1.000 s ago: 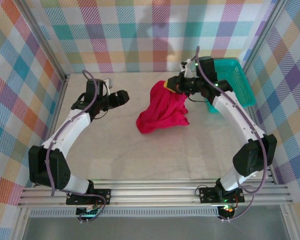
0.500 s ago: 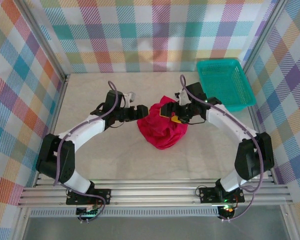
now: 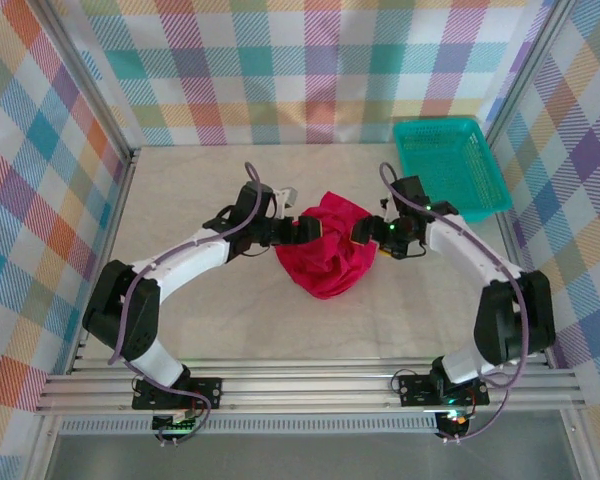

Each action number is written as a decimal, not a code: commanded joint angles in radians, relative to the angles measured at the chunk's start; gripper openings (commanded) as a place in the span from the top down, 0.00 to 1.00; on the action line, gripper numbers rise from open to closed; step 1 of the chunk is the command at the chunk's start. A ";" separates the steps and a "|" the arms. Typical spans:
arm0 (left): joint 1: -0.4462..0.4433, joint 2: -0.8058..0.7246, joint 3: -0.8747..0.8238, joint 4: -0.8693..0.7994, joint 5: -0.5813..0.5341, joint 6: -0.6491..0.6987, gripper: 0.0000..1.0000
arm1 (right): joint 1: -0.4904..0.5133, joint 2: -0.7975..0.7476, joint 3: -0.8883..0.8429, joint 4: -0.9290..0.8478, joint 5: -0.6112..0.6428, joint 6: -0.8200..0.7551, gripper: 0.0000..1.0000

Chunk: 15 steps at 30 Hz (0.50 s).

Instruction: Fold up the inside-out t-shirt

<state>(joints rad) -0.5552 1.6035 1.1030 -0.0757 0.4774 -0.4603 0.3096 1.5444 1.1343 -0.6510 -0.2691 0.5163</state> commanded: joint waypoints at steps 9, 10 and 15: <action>-0.026 0.128 0.103 -0.056 0.017 -0.011 1.00 | 0.017 0.143 0.050 0.085 -0.060 0.026 0.87; -0.012 0.102 0.119 -0.085 0.007 0.001 1.00 | 0.016 0.131 0.057 0.065 -0.041 0.017 0.95; 0.209 -0.084 0.216 -0.287 -0.043 -0.012 1.00 | -0.012 0.051 0.070 -0.061 0.109 -0.068 1.00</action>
<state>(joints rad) -0.4923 1.6821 1.2358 -0.2535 0.4740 -0.4717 0.3168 1.6722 1.1767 -0.6144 -0.2516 0.5110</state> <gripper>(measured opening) 0.056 0.053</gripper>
